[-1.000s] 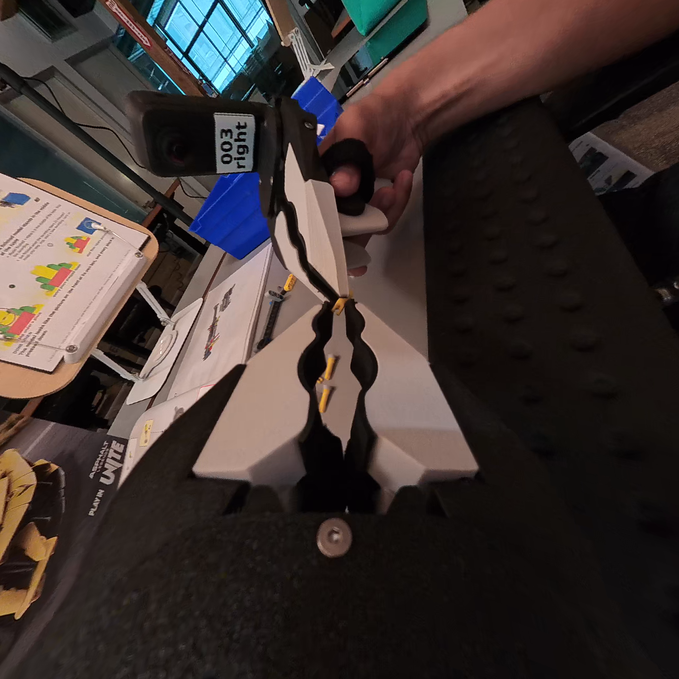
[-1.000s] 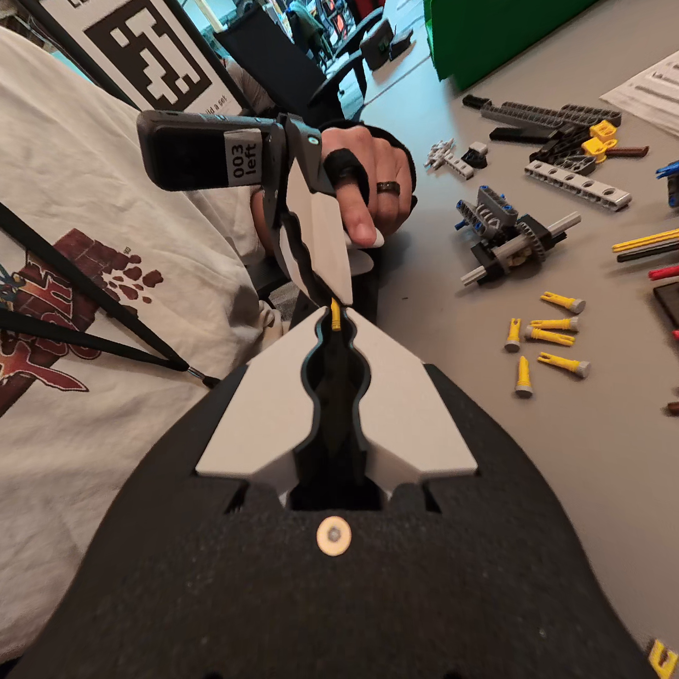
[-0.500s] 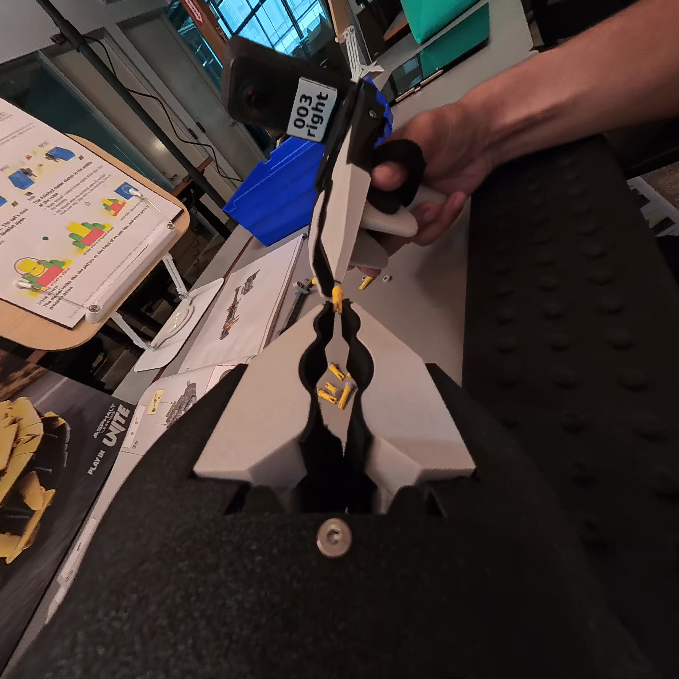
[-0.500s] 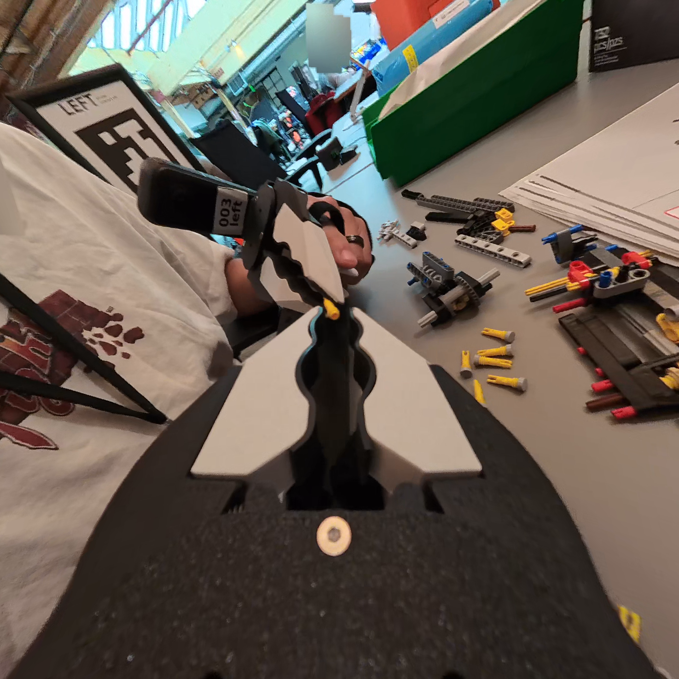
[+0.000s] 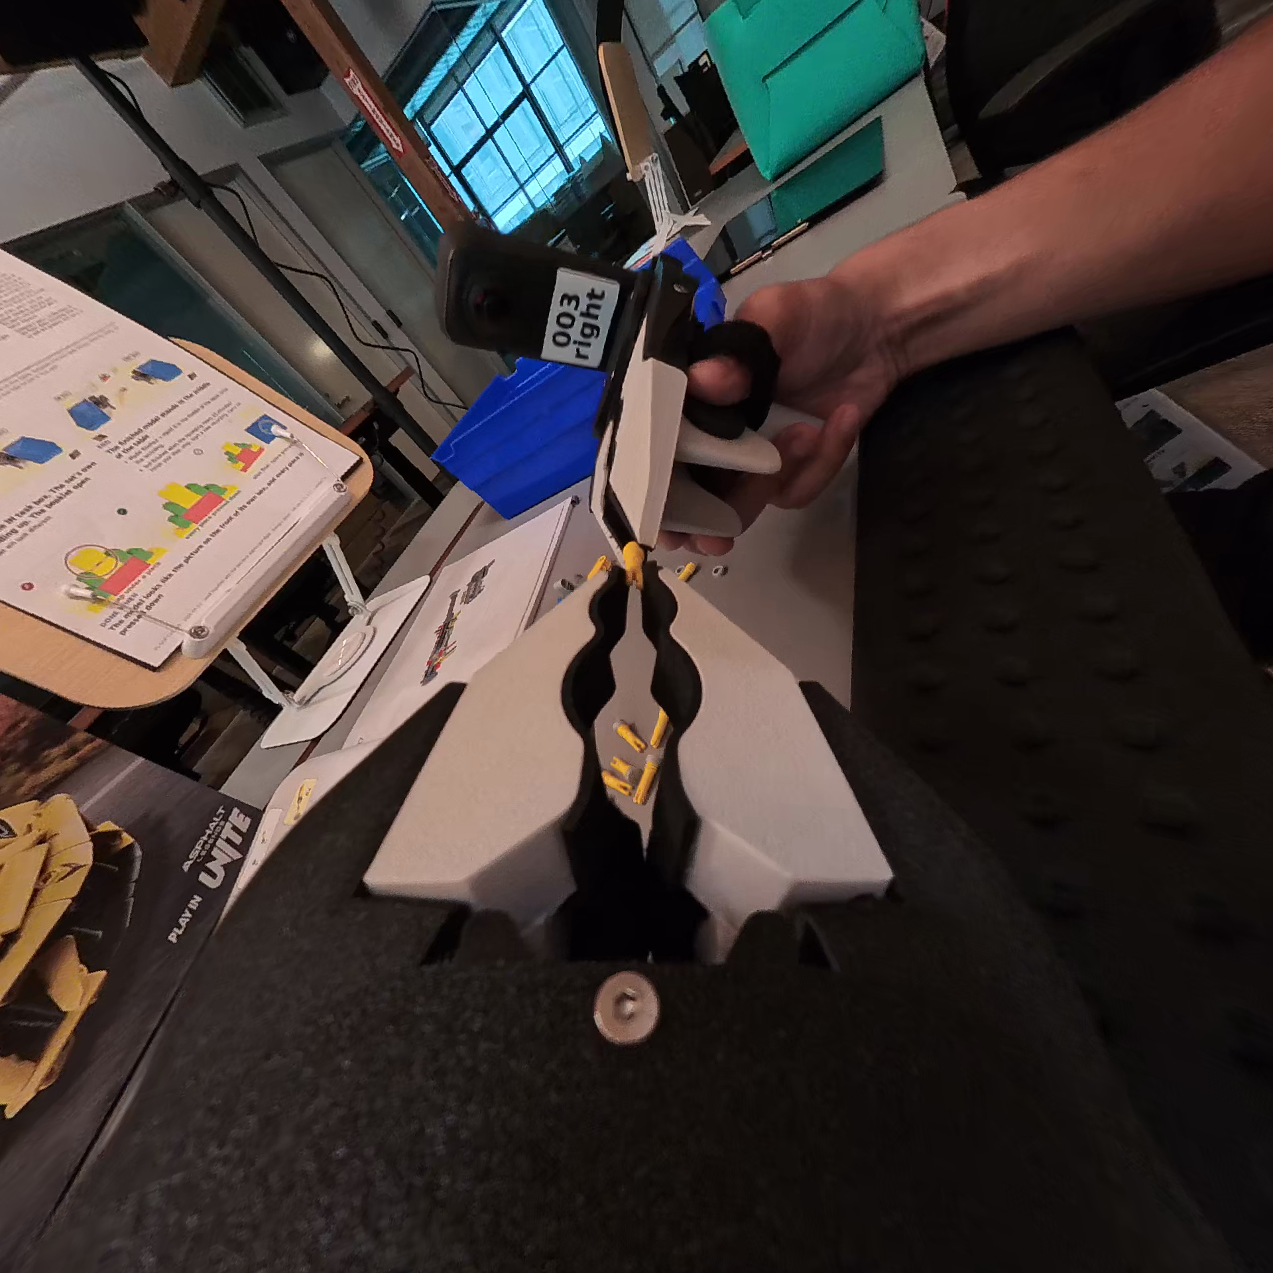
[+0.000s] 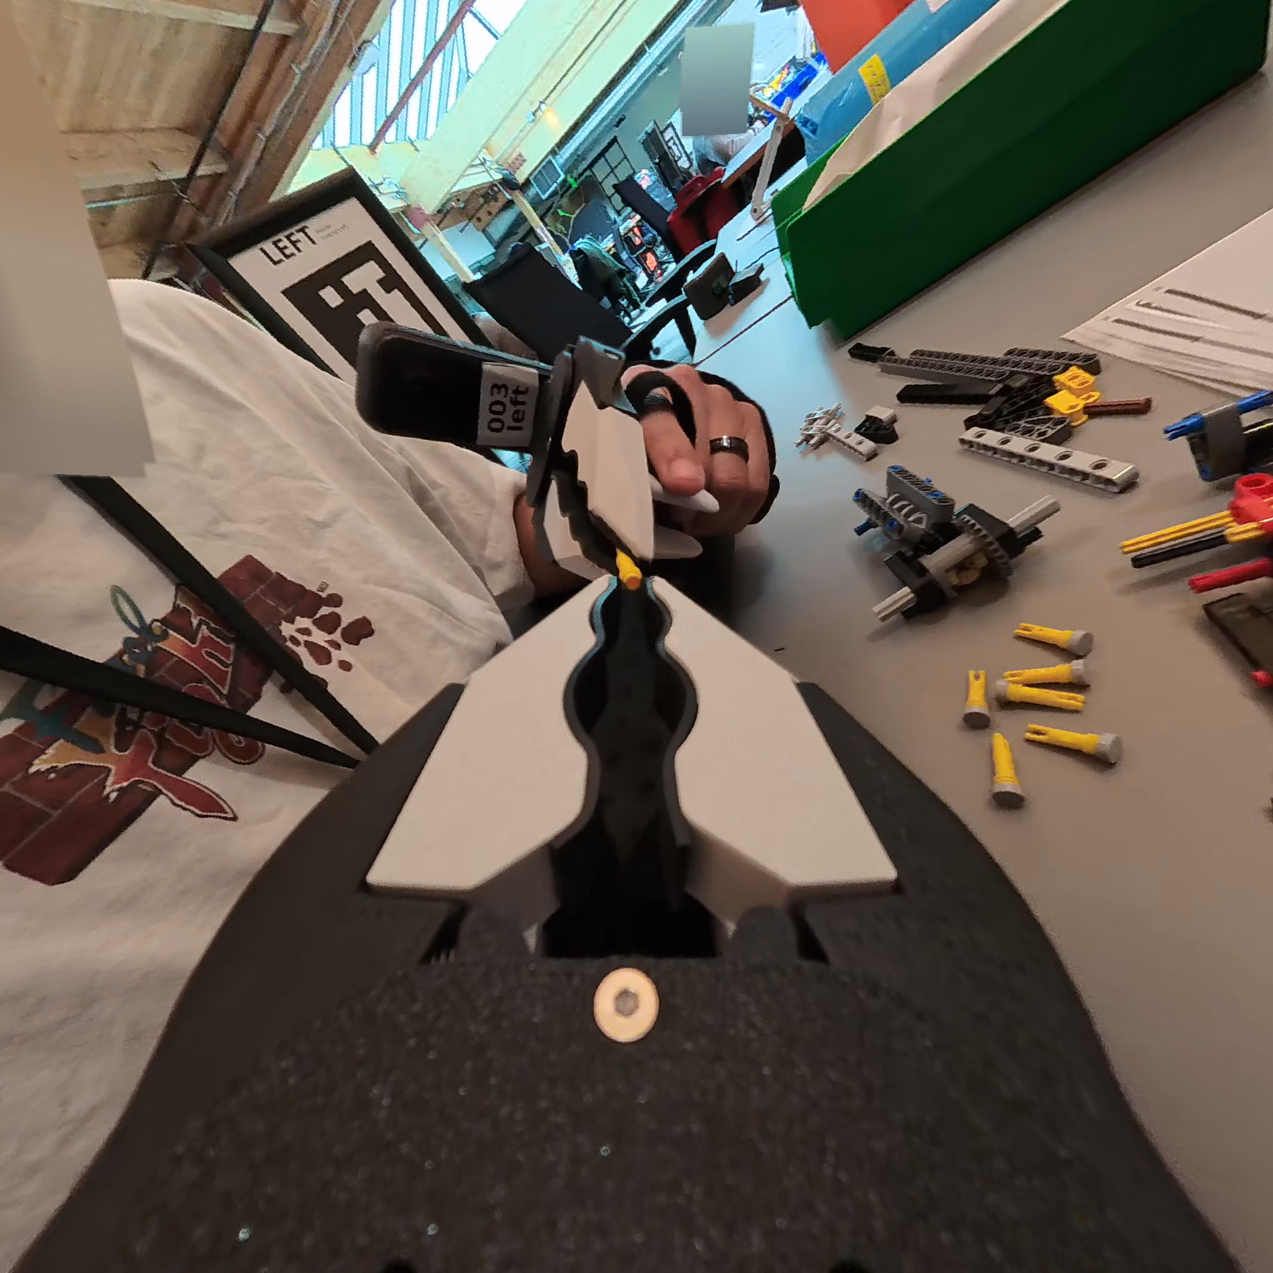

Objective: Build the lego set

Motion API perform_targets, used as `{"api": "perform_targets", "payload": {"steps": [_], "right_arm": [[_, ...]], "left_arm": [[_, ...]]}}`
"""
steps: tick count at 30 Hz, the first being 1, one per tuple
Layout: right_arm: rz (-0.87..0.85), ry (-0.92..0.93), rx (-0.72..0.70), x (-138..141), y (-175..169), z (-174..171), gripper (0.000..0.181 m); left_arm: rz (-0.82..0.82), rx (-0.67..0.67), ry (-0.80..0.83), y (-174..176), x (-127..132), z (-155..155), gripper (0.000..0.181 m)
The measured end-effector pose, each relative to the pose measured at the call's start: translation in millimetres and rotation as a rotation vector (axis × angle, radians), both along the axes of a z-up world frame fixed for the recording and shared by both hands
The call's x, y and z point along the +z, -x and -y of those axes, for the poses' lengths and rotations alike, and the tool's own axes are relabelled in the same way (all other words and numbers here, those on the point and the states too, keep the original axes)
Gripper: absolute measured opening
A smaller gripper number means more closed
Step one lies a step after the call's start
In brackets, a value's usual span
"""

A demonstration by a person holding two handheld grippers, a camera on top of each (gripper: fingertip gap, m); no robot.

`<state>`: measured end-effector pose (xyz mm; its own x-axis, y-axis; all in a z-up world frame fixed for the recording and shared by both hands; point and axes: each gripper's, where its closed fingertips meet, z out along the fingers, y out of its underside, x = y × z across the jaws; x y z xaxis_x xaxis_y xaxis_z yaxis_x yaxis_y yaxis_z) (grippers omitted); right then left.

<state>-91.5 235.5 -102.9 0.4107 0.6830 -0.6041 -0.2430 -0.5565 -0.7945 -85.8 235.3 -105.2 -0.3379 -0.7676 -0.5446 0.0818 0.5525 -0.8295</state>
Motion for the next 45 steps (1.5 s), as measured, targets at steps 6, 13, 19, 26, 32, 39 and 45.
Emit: {"api": "perform_targets", "payload": {"steps": [6, 13, 19, 26, 32, 39, 45], "right_arm": [[-0.027, 0.017, 0.021, 1, 5, 1, 0.007], [-0.05, 0.025, 0.038, 3, 6, 2, 0.005], [-0.075, 0.039, 0.083, 5, 10, 6, 0.005], [-0.125, 0.021, 0.051, 13, -2, 5, 0.009], [-0.079, 0.032, 0.053, 6, 3, 3, 0.005], [-0.075, 0.03, 0.065, 6, 4, 5, 0.004], [-0.105, 0.032, 0.084, 9, 7, 6, 0.004]], "left_arm": [[0.001, -0.012, -0.004, 0, 0, 2, 0.003], [0.019, -0.017, -0.008, 2, 2, 5, 0.003], [0.032, -0.046, 0.009, 5, 6, 10, 0.004], [0.035, -0.04, 0.015, 4, 7, 7, 0.004], [0.024, -0.028, -0.007, 3, 4, 7, 0.004], [0.025, -0.041, 0.001, 4, 4, 10, 0.004], [0.036, -0.054, 0.021, 5, 8, 12, 0.004]]}}
